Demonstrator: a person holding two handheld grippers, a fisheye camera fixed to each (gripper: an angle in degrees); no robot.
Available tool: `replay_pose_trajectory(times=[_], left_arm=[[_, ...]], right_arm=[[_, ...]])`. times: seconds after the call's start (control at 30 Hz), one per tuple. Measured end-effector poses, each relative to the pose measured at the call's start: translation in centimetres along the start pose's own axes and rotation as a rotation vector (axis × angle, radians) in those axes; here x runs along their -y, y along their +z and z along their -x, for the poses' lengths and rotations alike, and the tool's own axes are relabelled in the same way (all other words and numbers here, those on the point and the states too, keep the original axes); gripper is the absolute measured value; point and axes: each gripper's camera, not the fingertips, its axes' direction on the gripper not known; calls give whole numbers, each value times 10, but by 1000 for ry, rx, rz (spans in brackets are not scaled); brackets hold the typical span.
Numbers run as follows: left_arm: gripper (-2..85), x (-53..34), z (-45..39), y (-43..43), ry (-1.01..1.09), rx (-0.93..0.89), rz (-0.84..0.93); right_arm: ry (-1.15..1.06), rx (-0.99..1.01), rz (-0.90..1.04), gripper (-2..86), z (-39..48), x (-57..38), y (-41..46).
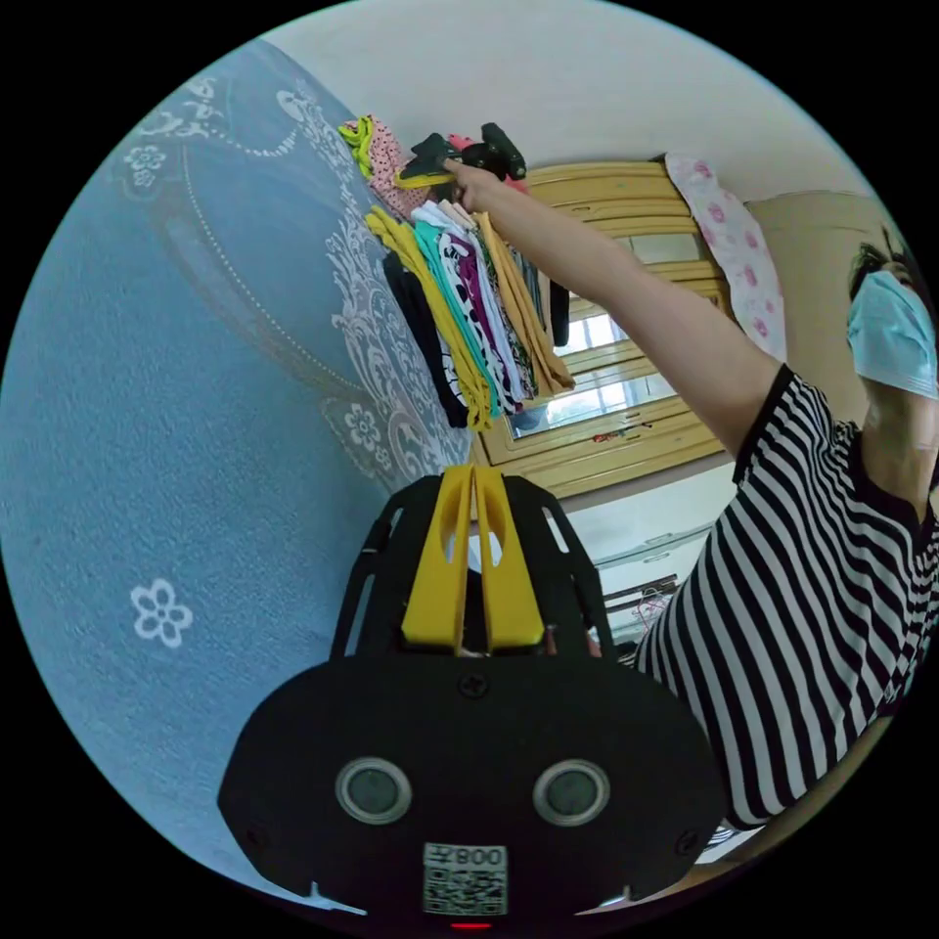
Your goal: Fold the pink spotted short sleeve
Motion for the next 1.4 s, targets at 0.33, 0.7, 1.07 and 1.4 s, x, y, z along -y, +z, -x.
replay_pose_trajectory(times=[0.33,0.7,1.07,1.4], left_arm=[[6,-62,-123,-4,64,42,-56],[84,-172,-314,-43,203,327,-299],[165,-295,-517,19,444,775,-424],[20,-405,-607,80,463,945,-545]], right_arm=[[-201,344,-386,5,-10,-107,-216],[-590,650,-581,6,11,-309,-430],[-865,904,-486,5,71,-471,-468],[-975,901,-470,5,83,-582,-486]])
